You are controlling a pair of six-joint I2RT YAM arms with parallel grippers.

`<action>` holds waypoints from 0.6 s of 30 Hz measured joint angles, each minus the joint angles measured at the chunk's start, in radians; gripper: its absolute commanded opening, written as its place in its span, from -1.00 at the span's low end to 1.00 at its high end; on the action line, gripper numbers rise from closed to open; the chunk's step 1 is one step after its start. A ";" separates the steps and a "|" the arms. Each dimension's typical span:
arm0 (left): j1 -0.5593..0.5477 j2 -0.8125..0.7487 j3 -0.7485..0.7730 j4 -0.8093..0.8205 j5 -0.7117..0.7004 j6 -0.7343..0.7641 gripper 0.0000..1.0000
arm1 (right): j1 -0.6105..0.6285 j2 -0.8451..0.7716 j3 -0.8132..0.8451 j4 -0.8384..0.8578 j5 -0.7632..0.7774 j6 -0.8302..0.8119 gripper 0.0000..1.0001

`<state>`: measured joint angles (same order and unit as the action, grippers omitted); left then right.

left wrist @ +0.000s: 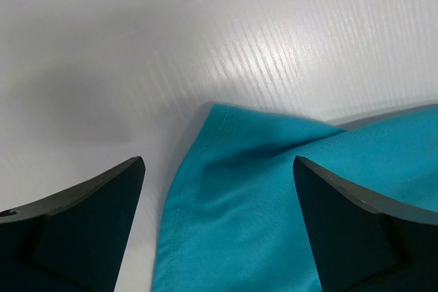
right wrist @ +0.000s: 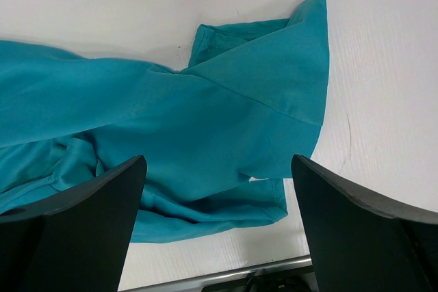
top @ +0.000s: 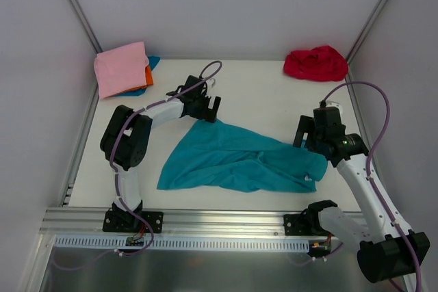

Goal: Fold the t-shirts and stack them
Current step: Flatten out the tshirt

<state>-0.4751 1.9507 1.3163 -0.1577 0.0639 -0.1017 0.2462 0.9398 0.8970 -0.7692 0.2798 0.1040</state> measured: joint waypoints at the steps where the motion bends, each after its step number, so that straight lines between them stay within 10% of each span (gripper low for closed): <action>1: 0.004 0.000 0.000 0.005 0.010 -0.004 0.83 | 0.000 0.001 0.000 0.000 0.000 0.000 0.85; 18: 0.006 0.051 0.004 0.059 0.010 -0.030 0.76 | 0.000 0.004 0.000 0.000 -0.001 -0.008 0.86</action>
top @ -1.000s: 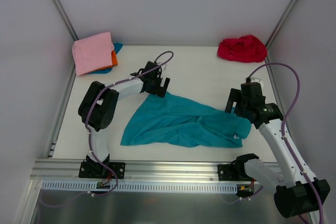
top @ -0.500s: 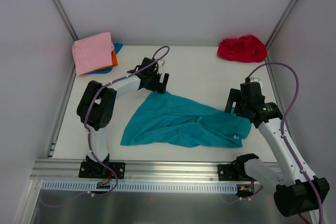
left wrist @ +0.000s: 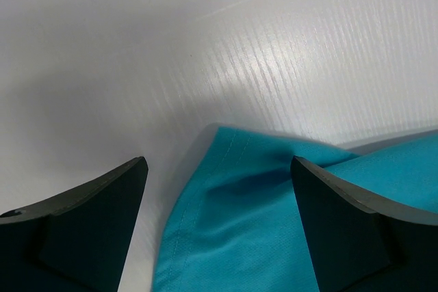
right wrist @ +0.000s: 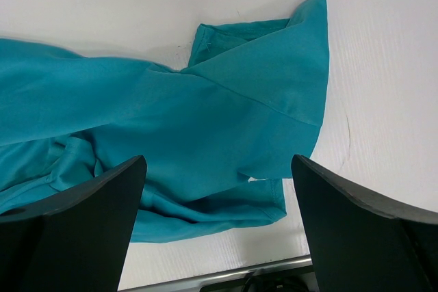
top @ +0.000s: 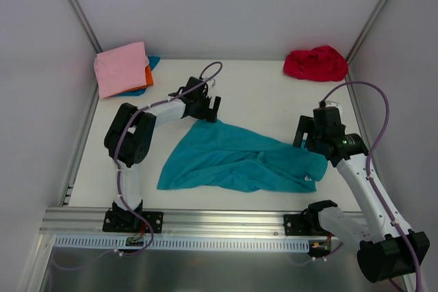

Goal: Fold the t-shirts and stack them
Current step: Flatten out the tshirt

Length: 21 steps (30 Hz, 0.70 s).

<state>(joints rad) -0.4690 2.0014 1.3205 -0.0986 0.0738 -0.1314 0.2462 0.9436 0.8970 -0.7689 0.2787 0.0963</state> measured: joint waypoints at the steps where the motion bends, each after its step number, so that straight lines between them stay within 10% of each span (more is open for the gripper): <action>1: 0.000 0.002 0.000 0.005 -0.003 0.000 0.74 | 0.000 0.000 0.000 0.000 0.000 -0.001 0.86; 4: 0.000 0.006 0.003 0.014 -0.006 -0.003 0.54 | 0.000 0.000 0.000 0.000 -0.002 -0.001 0.86; 5: 0.000 0.009 0.005 0.015 -0.006 -0.007 -0.21 | 0.000 0.000 0.000 0.000 -0.003 -0.001 0.86; 7: 0.000 0.017 0.009 0.019 -0.002 -0.015 -1.00 | 0.000 0.000 0.000 0.000 -0.003 -0.001 0.86; 21: 0.000 0.023 -0.002 0.045 -0.018 -0.037 -1.00 | 0.000 0.000 0.000 0.001 -0.004 -0.003 0.86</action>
<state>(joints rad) -0.4694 2.0239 1.3186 -0.0536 0.0563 -0.1680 0.2462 0.9440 0.8970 -0.7677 0.2749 0.0929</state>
